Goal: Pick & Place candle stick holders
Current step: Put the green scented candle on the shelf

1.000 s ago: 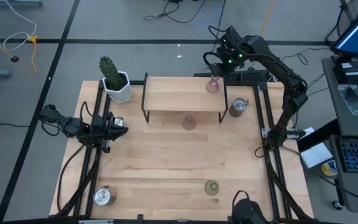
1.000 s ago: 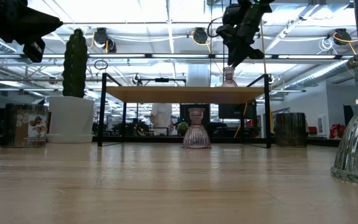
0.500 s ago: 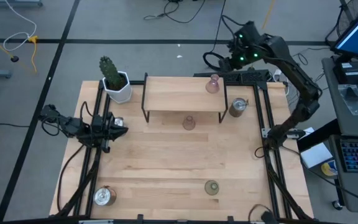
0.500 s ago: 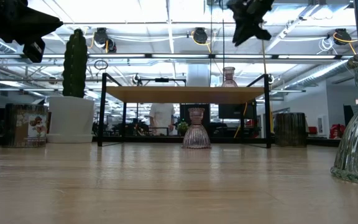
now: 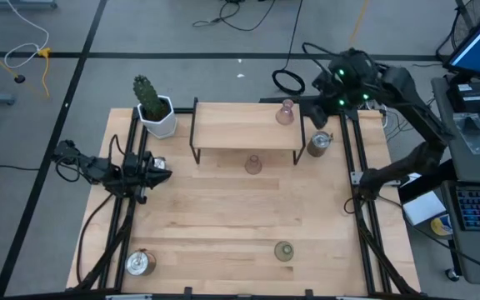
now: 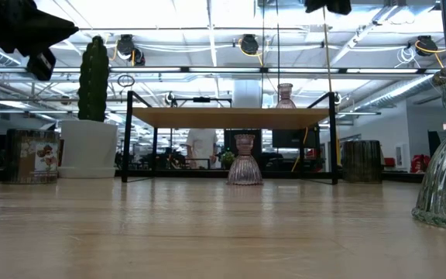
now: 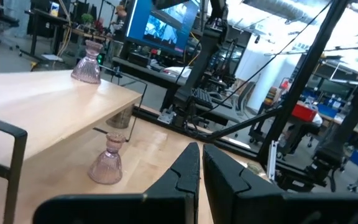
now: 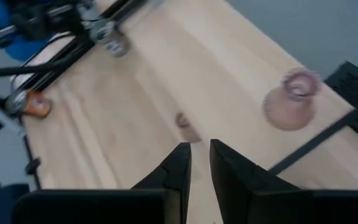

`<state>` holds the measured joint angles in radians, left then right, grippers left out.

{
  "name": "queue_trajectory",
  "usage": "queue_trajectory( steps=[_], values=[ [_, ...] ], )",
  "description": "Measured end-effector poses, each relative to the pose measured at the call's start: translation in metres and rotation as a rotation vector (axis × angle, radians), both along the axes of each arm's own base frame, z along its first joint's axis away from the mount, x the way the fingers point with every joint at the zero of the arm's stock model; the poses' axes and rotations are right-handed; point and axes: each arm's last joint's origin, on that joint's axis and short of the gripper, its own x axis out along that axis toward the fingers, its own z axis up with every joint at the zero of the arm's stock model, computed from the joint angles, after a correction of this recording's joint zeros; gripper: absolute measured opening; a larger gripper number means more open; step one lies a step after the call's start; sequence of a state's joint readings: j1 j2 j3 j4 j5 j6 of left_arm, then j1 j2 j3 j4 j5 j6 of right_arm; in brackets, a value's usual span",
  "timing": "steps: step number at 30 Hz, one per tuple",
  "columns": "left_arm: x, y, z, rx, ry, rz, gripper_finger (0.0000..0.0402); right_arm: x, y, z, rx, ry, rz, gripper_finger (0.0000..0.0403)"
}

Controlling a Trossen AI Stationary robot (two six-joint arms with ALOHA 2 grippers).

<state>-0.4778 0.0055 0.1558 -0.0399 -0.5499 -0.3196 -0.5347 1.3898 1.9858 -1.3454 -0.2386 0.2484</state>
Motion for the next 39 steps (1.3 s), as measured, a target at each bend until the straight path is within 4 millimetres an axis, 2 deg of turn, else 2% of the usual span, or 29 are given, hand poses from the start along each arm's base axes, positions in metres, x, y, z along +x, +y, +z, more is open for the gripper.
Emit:
queue_trajectory(
  steps=[10, 20, 26, 32, 39],
  values=[
    [0.000, 0.000, 0.000, -0.139, -0.010, -0.013, 0.0021, -0.003, 0.060, 0.012, 0.002, -0.065, 0.235, 0.0050],
    [0.000, 0.000, 0.000, -0.190, -0.014, -0.018, 0.0021, 0.001, 0.111, 0.013, 0.095, -0.069, 0.414, 0.0050],
    [0.000, 0.000, 0.001, -0.193, -0.021, -0.018, 0.0021, 0.011, 0.132, -0.002, 0.128, -0.053, 0.489, 0.0050],
    [-0.001, 0.001, 0.007, -0.214, -0.083, -0.022, 0.0021, 0.021, 0.146, -0.027, 0.133, -0.040, 0.550, 0.0050],
    [-0.002, 0.002, 0.012, -0.236, -0.132, 0.001, 0.0021, 0.011, 0.154, -0.050, 0.154, -0.054, 0.581, 0.0050]
  ],
)
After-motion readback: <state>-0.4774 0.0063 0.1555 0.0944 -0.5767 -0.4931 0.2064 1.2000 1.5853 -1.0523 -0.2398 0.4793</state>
